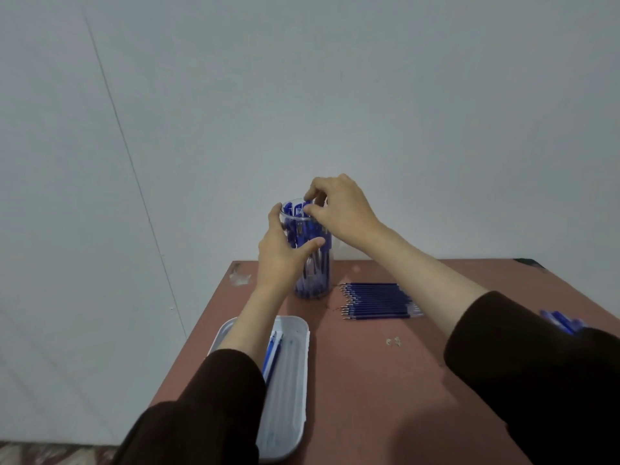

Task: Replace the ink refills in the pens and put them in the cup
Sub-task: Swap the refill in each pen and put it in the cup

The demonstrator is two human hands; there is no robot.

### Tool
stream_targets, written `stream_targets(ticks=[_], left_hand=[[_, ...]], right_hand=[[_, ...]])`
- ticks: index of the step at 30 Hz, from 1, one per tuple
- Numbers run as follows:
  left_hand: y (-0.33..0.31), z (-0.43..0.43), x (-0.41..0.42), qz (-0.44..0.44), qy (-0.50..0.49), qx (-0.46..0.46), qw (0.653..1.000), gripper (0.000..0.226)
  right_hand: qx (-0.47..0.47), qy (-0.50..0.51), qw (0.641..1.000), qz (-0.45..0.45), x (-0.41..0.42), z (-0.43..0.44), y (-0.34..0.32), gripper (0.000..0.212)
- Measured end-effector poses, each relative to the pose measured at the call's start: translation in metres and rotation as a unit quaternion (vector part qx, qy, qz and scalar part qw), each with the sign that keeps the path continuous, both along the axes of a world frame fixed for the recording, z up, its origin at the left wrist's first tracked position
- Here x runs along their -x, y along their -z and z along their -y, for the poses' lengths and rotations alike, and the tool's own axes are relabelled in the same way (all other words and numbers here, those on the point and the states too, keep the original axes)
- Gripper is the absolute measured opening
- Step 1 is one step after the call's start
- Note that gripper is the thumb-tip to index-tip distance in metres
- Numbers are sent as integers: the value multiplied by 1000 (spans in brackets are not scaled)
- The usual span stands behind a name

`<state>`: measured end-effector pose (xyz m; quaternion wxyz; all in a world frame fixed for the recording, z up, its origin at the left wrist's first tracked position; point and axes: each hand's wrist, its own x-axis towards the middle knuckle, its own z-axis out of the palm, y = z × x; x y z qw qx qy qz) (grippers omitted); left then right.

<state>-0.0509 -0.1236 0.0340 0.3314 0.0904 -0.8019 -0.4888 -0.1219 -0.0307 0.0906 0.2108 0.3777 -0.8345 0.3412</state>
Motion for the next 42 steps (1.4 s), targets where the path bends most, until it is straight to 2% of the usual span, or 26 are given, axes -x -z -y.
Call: stream_targets(ticks=[4,7,9,12,15,17,21,23,26,30,32,35,38,42], left_hand=[[0,-1,1,14,-11,-1,1000,88],[0,-4,0,46,-19,0,999,94],[1,-10,-4,58,-38,-2,998,101],[5,-32,-19,4,-110,26,994,92],[13,-68,-38,-98,-124,63,985,68],[21,-92,-45,-111,-85,81,987,59],[38,-131,-51,-73,-4,93,993,49],[46,-146,-53,-57,22,84,995,47],[55,-161,-54,-38,48,78,995,43],[60,-168,-54,4,79,92,993,43],[59,-167,-55,12,89,97,991,44],[58,-160,-56,10,95,90,991,41],[59,-146,-56,14,79,80,994,35],[58,-123,-59,2,63,76,995,35]], right_hand=[[-69,31,996,-50,-2,-9,2,34],[-82,23,995,-50,-7,-21,2,36],[-58,11,997,-42,-11,-35,-1,36],[-36,10,999,-21,-18,-66,-3,31],[-95,17,994,42,-24,-108,1,21],[-172,37,981,87,-28,-140,6,14],[-307,98,933,160,-34,-199,19,6],[-353,129,903,207,-39,-221,25,13],[-407,190,864,227,-47,-243,33,27],[-431,239,841,222,-59,-249,49,32],[-429,249,850,176,-65,-245,56,34],[-368,228,892,130,-72,-233,65,30],[-271,152,941,134,-73,-213,66,20],[-187,51,975,112,-76,-180,68,5]])
